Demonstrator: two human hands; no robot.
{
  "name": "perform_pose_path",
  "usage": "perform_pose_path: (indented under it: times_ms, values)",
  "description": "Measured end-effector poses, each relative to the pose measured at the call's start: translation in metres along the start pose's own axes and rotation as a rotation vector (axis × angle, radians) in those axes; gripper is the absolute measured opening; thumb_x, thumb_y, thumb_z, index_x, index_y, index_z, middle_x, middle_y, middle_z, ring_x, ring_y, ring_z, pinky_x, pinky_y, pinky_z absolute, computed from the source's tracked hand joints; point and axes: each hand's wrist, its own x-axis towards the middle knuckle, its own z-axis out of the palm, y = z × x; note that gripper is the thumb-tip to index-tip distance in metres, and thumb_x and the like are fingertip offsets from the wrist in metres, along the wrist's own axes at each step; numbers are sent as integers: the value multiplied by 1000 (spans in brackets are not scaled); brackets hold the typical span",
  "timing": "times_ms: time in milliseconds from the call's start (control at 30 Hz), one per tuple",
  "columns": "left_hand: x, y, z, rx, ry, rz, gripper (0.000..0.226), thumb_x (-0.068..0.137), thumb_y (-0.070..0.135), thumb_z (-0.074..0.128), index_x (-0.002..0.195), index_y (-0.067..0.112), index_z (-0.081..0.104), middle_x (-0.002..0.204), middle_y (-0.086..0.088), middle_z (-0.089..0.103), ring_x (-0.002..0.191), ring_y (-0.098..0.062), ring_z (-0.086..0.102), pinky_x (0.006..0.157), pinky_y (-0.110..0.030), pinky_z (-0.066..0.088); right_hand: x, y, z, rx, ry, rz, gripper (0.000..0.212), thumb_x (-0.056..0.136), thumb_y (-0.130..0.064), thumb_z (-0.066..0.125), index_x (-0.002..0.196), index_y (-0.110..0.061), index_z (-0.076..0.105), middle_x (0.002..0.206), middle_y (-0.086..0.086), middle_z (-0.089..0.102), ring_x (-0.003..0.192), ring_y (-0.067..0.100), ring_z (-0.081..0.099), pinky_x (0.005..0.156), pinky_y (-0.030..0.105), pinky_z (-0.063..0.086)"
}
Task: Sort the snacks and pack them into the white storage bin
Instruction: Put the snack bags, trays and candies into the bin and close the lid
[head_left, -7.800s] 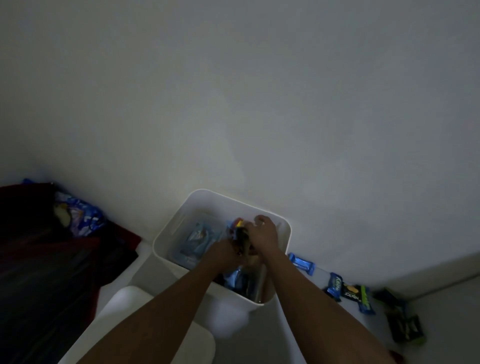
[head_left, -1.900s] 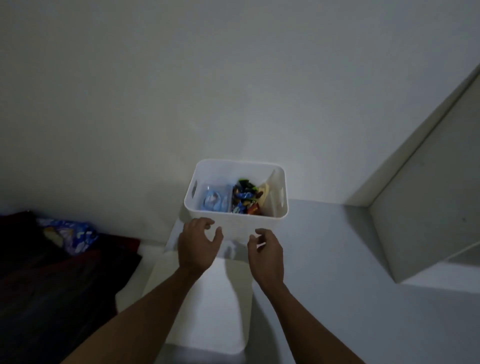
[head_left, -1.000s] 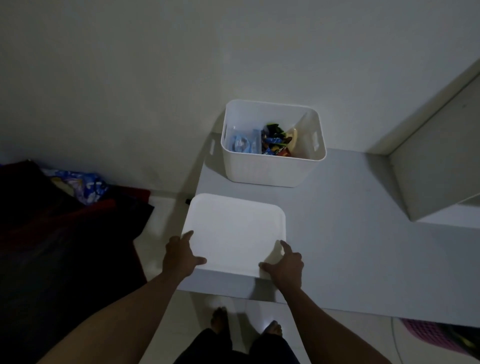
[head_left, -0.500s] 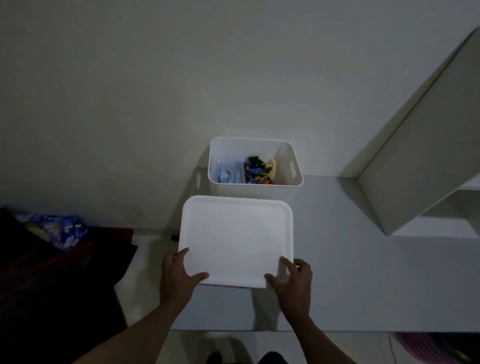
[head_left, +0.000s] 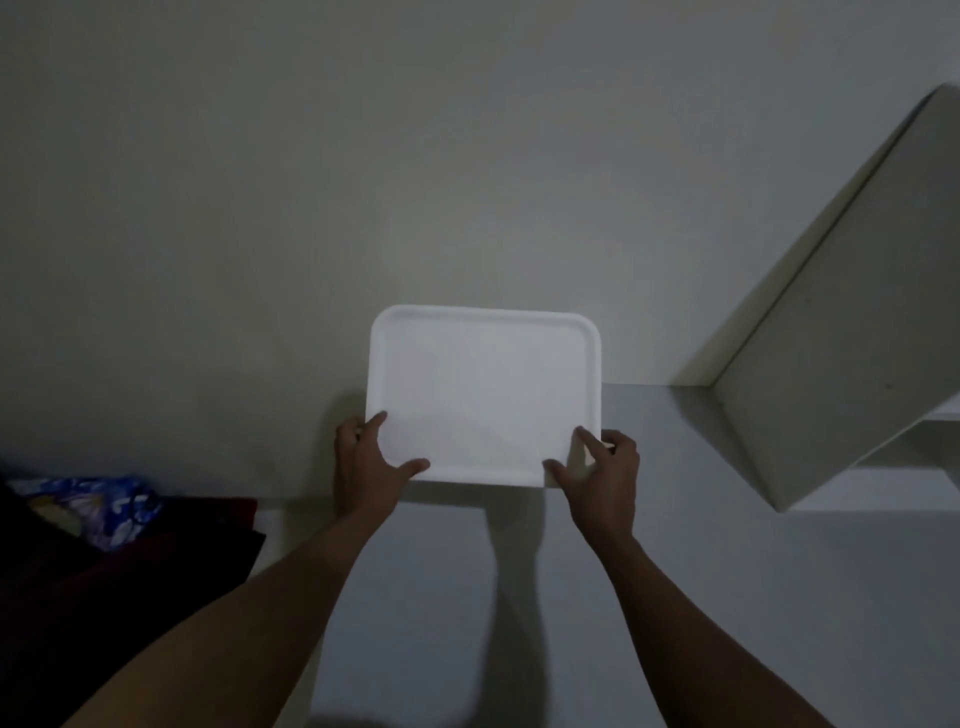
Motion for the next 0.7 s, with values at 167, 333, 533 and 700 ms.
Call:
perform_pose_path:
  times_ms: [167,333,533,700]
  values:
    - [47,20,8,54,-72,-19,94,62,35,91,142,13,47,143,-13,34,132,-28,39,108,-37,38,59,-10,7,30,-73,34,65,75,-37,84,131,-15,62,136,6,43,128,22,42,100,31,43]
    - [76,20,16,112,-127,-7,94,62,44,89,140,10,50,141,-18,38,131,-33,37,110,-39,35,96,-4,15,14,-170,82,67,71,-38,86,126,-7,65,130,11,48,123,28,49,97,36,47]
    - [93,22,22,82,-177,-44,94,59,51,88,136,12,53,140,-13,41,131,-27,40,110,-36,35,119,0,17,44,-160,83,66,71,-33,88,123,0,65,127,13,54,117,26,55,90,24,41]
    - [84,20,29,-3,-117,-52,91,53,51,91,130,15,58,134,-6,41,125,-21,47,106,-31,40,128,3,13,133,-35,95,48,77,-23,83,116,-1,68,121,14,65,106,26,62,89,27,46]
